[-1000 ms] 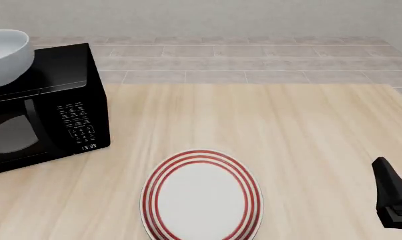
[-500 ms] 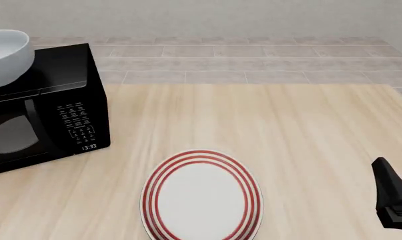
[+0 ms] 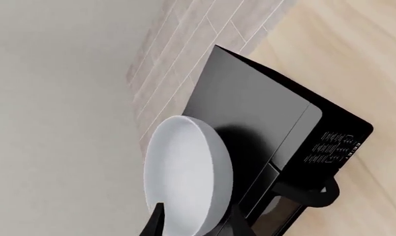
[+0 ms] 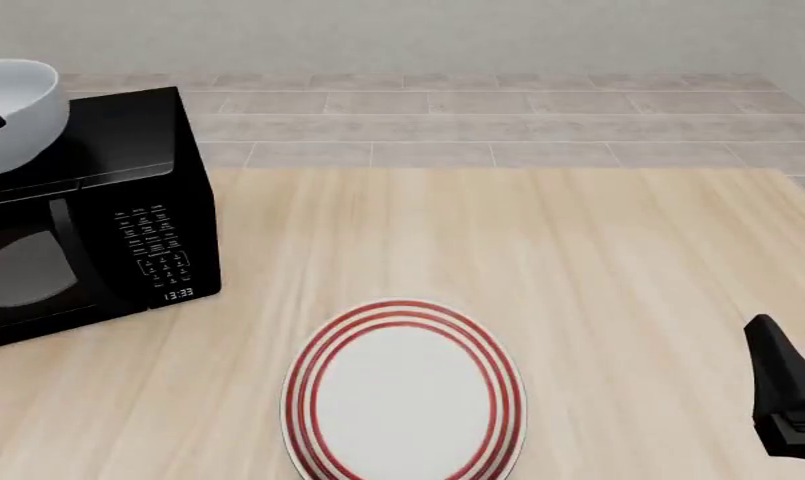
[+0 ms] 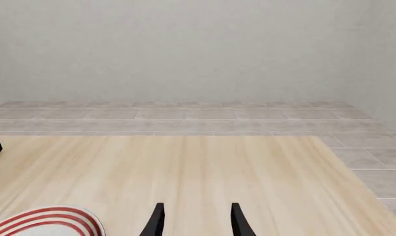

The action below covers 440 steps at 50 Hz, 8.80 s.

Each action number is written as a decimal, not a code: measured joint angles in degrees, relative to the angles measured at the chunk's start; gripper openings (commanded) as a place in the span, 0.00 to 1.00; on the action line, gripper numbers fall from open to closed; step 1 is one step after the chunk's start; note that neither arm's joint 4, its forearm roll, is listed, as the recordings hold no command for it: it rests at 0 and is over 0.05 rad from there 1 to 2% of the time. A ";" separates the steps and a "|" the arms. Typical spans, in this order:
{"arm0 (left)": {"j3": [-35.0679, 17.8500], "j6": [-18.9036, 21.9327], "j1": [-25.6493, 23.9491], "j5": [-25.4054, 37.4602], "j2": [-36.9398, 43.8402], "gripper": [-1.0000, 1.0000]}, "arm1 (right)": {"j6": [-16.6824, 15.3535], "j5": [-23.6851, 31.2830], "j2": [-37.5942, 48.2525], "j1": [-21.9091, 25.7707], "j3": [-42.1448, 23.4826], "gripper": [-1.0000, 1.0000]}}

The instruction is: Pick up the white bowl and put it on the plate.

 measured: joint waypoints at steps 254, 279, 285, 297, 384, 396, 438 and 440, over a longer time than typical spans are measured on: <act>-0.44 -15.98 -52.74 3.11 1.21 0.00 | 0.00 0.00 0.00 0.00 0.00 1.00; 2.15 -19.18 -59.24 3.46 1.99 0.00 | 0.00 0.00 0.00 0.00 0.00 1.00; 2.51 -20.38 -60.38 4.24 2.09 0.00 | 0.00 0.00 0.00 0.00 0.00 1.00; 3.63 -23.10 -63.01 4.85 2.11 0.00 | 0.00 0.00 0.00 0.00 0.00 1.00; 16.43 -35.32 -75.80 3.56 0.31 0.00 | 0.00 0.00 0.00 0.00 0.00 1.00; 17.34 -36.10 -76.55 2.08 0.95 0.00 | 0.00 0.00 0.00 0.00 0.00 1.00; 16.73 -36.60 -75.56 -2.16 5.07 0.00 | 0.00 0.00 0.00 0.00 0.00 1.00; 16.70 -36.71 -75.61 -2.41 5.37 0.00 | 0.00 0.00 0.00 0.00 0.00 1.00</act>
